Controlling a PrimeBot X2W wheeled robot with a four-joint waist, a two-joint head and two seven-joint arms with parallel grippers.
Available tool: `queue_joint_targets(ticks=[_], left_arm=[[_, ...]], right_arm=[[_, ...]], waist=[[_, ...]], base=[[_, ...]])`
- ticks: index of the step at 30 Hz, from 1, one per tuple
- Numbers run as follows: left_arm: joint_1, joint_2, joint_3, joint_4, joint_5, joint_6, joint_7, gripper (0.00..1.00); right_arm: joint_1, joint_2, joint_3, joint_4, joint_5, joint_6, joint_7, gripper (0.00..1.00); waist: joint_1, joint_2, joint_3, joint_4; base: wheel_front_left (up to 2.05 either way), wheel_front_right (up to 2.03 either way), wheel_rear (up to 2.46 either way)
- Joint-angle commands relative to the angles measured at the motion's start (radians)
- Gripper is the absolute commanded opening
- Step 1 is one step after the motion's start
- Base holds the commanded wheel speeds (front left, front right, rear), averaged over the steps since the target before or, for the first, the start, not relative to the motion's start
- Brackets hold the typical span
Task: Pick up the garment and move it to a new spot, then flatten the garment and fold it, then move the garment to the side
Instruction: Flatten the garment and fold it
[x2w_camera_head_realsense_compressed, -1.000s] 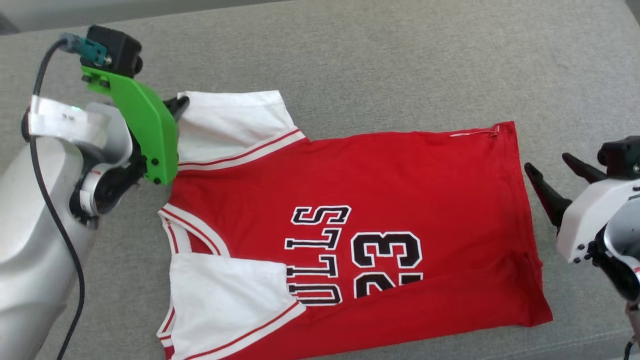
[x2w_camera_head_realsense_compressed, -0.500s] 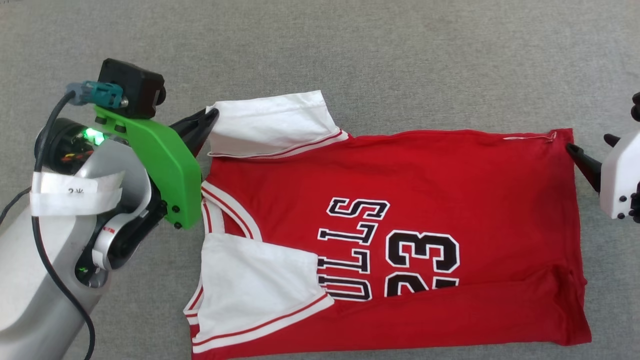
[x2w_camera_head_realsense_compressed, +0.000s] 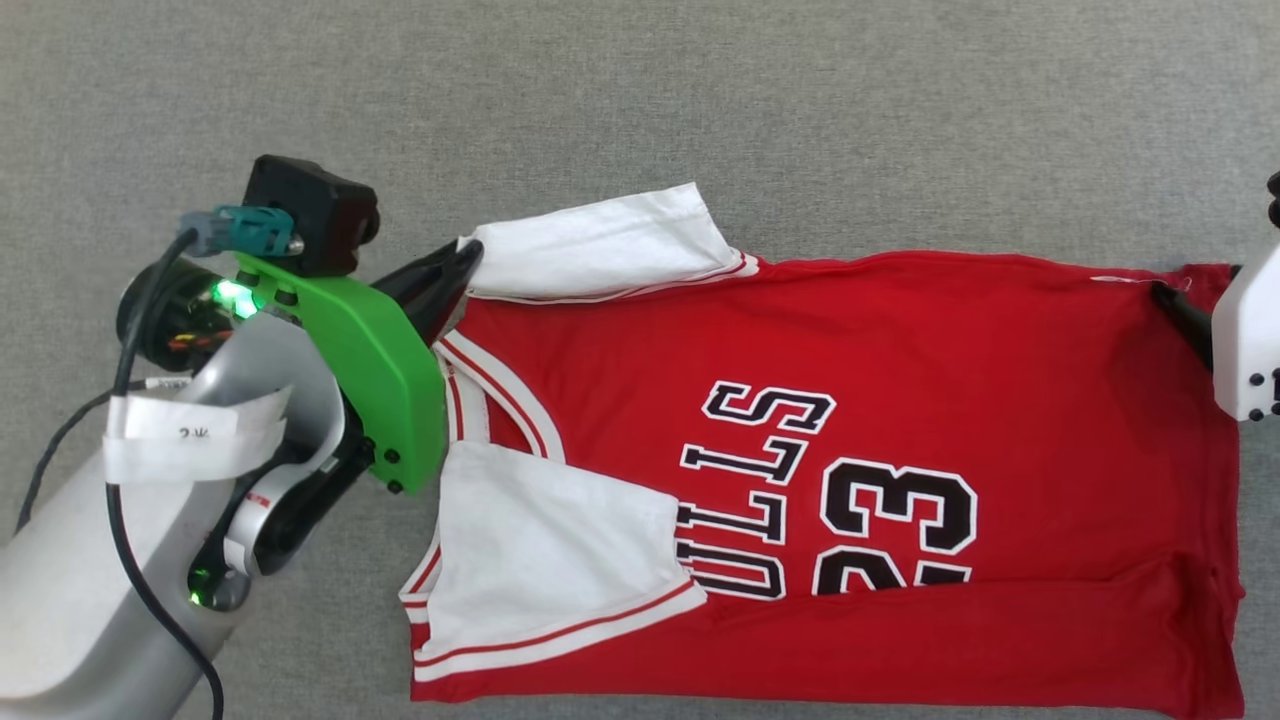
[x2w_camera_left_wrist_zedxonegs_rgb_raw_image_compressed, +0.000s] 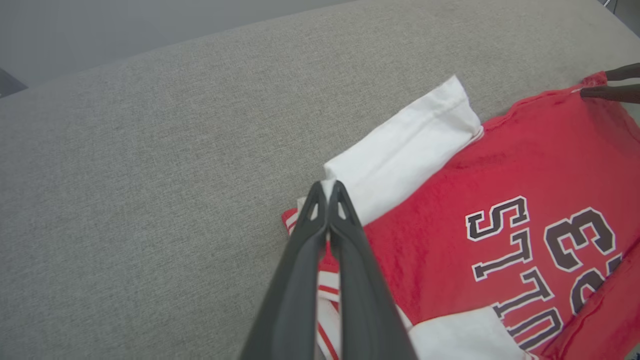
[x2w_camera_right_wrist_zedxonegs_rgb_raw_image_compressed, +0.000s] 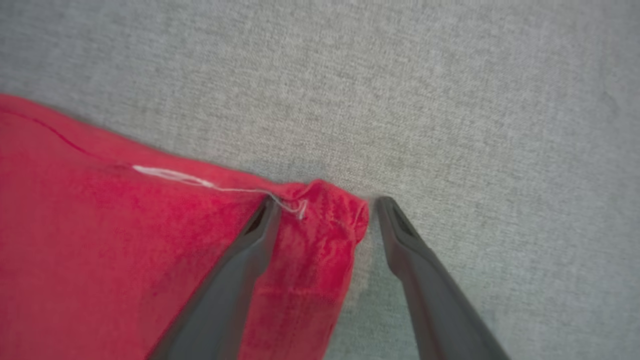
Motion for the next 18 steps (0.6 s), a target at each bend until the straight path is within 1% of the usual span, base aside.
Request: queue_joint_targets(ticks=[1, 2, 3, 5, 10, 18], left_arm=[[0.03, -0.008, -0.006, -0.001, 0.009, 0.004, -0.007, 0.0], [0.036, -0.009, -0.008, 0.001, 0.009, 0.005, -0.009, 0.0], [0.042, -0.008, -0.008, 0.005, 0.01, 0.008, -0.013, 0.0], [0.05, -0.007, -0.007, 0.013, 0.013, 0.01, -0.023, 0.0], [0.07, -0.014, 0.001, 0.043, 0.006, 0.013, -0.055, 0.0], [0.134, -0.027, 0.02, 0.094, -0.015, 0.025, -0.121, 0.0]], right_arm=[[0.006, 0.008, 0.028, 0.02, 0.014, -0.001, -0.001, 1.0], [0.008, 0.005, 0.038, 0.024, 0.019, -0.001, -0.001, 1.0], [0.01, 0.002, 0.05, 0.029, 0.025, -0.001, 0.0, 0.55], [0.013, -0.003, 0.064, 0.039, 0.034, -0.001, -0.007, 0.0], [0.009, 0.0, 0.065, 0.062, 0.055, -0.001, -0.071, 0.0], [0.029, 0.021, 0.017, 0.092, 0.094, -0.001, -0.214, 0.0]], waist=[[0.0, 0.0, 0.006, 0.008], [0.0, 0.0, 0.006, 0.011], [0.0, 0.0, 0.006, 0.013], [0.0, 0.0, 0.003, 0.015], [0.0, 0.0, -0.026, 0.013], [0.0, 0.0, -0.116, -0.008]], base=[[0.0, 0.0, 0.0], [0.0, 0.0, 0.0], [0.0, 0.0, 0.0], [0.0, 0.0, 0.0], [0.0, 0.0, 0.0], [0.0, 0.0, 0.0]])
